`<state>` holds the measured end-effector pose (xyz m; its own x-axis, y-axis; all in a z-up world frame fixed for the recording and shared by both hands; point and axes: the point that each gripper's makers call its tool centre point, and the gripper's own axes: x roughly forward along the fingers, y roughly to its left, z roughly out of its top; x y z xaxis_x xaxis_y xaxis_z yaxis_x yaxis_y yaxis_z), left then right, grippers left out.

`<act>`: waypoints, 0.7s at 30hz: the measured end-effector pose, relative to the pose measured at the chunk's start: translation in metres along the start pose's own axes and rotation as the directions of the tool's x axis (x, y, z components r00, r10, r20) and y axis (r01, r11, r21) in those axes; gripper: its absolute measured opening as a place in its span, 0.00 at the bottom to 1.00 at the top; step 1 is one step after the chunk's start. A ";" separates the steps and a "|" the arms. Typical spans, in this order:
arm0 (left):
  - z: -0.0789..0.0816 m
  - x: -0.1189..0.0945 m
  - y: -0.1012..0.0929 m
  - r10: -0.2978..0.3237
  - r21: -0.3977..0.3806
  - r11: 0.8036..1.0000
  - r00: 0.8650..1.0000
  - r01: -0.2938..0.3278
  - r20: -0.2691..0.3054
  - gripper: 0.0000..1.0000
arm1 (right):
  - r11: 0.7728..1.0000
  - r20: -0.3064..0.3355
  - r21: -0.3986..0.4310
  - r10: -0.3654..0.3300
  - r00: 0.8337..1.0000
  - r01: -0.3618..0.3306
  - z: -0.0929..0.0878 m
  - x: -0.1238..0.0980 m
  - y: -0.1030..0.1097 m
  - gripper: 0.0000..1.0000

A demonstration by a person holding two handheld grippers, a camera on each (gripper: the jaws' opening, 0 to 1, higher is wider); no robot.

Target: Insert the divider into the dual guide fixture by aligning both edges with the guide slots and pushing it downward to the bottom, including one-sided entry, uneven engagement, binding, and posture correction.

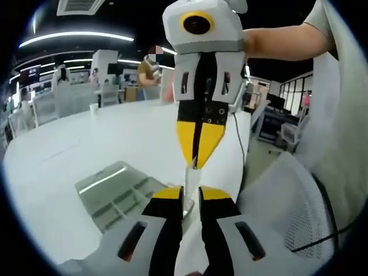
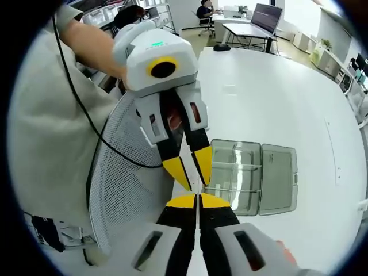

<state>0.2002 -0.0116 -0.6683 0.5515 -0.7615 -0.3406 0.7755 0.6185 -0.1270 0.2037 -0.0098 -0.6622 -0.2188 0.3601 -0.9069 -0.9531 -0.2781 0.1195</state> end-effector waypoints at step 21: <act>0.004 -0.014 0.016 0.122 -0.014 0.992 0.993 -0.122 -0.005 0.30 | 0.997 -0.018 0.036 -0.065 0.998 0.066 -0.012 0.002 -0.023 0.00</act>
<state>0.2059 0.0083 -0.6614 0.6403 -0.6794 -0.3583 0.6982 0.7093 -0.0972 0.2275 -0.0134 -0.6710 -0.1521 0.3611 -0.9201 -0.9723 -0.2218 0.0737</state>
